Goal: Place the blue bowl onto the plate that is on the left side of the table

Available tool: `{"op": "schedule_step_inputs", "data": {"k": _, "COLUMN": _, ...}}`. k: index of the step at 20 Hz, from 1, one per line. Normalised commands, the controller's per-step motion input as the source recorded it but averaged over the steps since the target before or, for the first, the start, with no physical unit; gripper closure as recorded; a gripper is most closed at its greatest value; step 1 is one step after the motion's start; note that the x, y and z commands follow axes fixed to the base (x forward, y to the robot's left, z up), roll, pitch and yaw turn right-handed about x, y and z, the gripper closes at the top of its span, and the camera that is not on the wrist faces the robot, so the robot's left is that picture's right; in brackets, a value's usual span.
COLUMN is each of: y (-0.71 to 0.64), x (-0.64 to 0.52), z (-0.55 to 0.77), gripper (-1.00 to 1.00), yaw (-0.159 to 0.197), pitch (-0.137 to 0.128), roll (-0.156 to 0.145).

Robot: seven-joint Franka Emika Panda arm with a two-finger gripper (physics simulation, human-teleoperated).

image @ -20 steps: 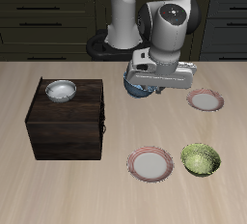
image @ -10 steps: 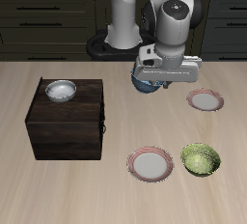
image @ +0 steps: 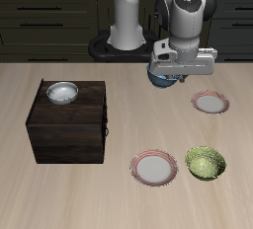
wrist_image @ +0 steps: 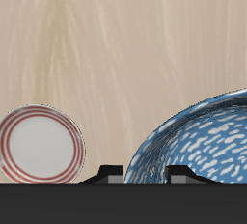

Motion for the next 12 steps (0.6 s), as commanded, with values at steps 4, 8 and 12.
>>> {"op": "schedule_step_inputs", "data": {"k": 4, "y": 0.35, "x": -0.36, "z": 0.04, "gripper": 1.00, "yaw": -0.018, "pitch": 0.019, "roll": 0.034}}
{"op": "schedule_step_inputs", "data": {"k": 8, "y": 0.26, "x": -0.23, "z": -0.03, "gripper": 1.00, "yaw": 0.007, "pitch": 0.016, "roll": 0.000}}
{"op": "schedule_step_inputs", "data": {"k": 12, "y": 0.41, "x": -0.15, "z": 0.04, "gripper": 1.00, "yaw": 0.026, "pitch": -0.006, "roll": 0.056}}
